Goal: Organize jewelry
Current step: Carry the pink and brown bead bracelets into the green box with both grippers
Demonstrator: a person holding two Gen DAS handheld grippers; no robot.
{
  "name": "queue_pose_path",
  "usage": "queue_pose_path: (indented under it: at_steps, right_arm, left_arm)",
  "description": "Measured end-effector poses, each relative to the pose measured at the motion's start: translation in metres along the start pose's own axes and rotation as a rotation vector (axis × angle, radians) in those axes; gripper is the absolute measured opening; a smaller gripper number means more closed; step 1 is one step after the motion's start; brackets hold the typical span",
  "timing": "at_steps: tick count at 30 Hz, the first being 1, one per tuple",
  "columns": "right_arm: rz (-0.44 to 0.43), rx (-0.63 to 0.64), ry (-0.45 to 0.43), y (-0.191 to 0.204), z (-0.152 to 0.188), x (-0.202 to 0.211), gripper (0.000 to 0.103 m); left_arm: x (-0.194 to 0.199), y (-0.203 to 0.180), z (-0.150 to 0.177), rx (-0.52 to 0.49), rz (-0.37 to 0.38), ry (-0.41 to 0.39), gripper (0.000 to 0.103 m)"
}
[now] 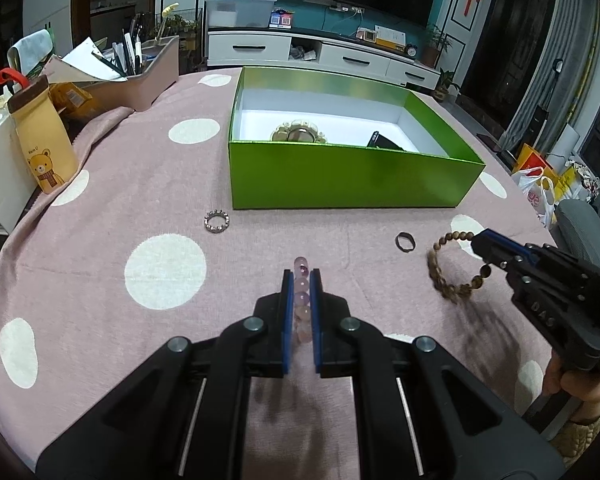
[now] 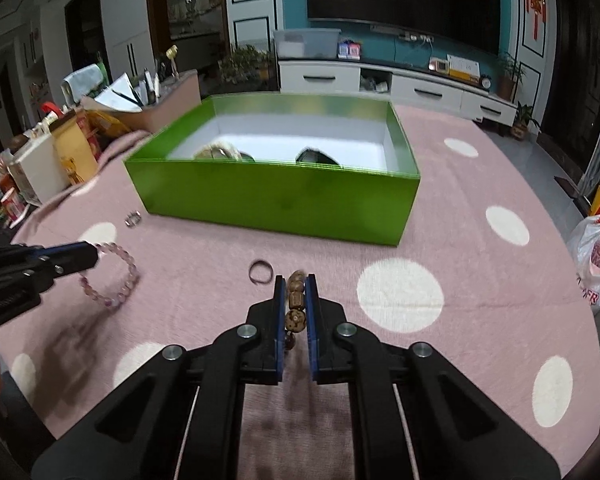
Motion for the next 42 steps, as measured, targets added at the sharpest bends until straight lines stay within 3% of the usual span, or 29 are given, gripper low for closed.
queue_pose_path:
  at_steps: [22, 42]
  right_arm:
    - [-0.038, -0.002, -0.123, -0.001, -0.021, 0.046, 0.009]
    - [-0.042, 0.001, -0.202, -0.011, -0.053, 0.064, 0.009]
  left_arm:
    - [0.032, -0.011, -0.021, -0.021, -0.001, -0.077, 0.007]
    - [0.057, -0.037, -0.069, -0.082, -0.006, -0.179, 0.007]
Point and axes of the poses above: each gripper's, at about its wrist camera, not at the fingertips, and x roughly against the way its jaws point, y to its left, z to its underside, the point moved 4 cm from there along -x, roughly the way its jaws point, and after that the axes turned 3 degrees about y, right-handed, at the moved point
